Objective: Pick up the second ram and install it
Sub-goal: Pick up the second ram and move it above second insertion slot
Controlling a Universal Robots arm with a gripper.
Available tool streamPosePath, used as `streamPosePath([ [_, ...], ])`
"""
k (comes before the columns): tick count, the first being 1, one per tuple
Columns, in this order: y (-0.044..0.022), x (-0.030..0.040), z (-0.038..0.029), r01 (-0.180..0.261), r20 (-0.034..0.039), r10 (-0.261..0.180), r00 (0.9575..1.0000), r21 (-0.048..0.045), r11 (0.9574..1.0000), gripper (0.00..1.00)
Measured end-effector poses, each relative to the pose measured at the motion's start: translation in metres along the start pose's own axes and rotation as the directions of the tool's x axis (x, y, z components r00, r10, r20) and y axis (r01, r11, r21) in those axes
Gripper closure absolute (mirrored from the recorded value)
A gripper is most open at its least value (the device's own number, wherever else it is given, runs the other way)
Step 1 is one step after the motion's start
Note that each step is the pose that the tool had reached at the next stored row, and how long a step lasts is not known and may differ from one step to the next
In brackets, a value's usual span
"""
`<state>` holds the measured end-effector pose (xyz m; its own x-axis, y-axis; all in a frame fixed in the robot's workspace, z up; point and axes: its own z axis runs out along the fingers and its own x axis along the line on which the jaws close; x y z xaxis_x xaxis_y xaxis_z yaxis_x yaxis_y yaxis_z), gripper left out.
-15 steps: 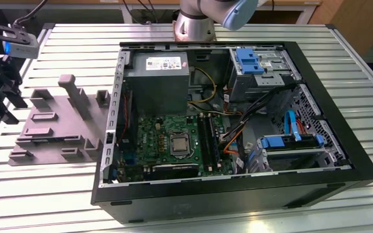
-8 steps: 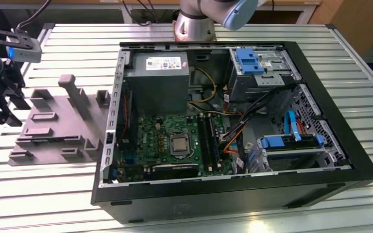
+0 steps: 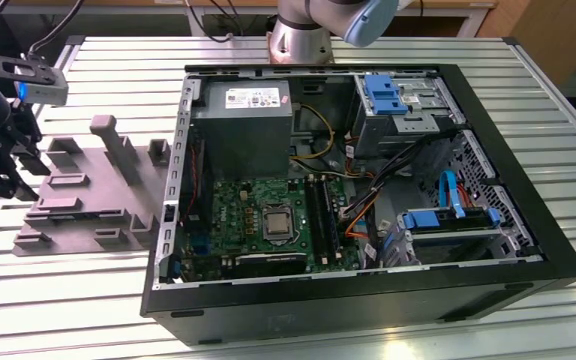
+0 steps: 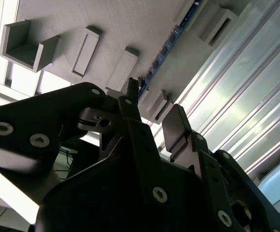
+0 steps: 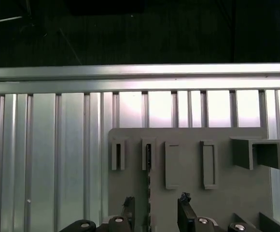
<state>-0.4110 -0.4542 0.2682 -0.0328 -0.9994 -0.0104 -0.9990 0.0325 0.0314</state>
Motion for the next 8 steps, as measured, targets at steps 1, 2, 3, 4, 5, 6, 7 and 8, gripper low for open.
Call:
streamPosePath([
  [1,0.0,0.0,0.0,0.0,-0.0001,0.0,1.0,-0.0001,1.0,0.53],
  [2,0.0,0.0,0.0001,0.0,0.0,0.0,1.0,0.0001,1.0,0.53],
  [3,0.0,0.0,0.0002,0.001,0.0,-0.001,1.0,0.0001,1.0,0.53],
  [4,0.0,0.0,0.0003,0.001,0.0,-0.001,1.0,0.0001,1.0,0.53],
  [5,0.0,0.0,0.0005,0.001,0.0,-0.001,1.0,0.0001,1.0,0.53],
  [6,0.0,0.0,0.0007,0.001,0.0002,-0.001,1.0,0.0002,1.0,0.53],
  [7,0.0,0.0,0.0008,0.001,0.0006,-0.001,1.0,0.0002,1.0,0.53],
  [8,0.0,0.0,0.0009,0.001,0.0008,-0.001,1.0,0.0,1.0,0.53],
])
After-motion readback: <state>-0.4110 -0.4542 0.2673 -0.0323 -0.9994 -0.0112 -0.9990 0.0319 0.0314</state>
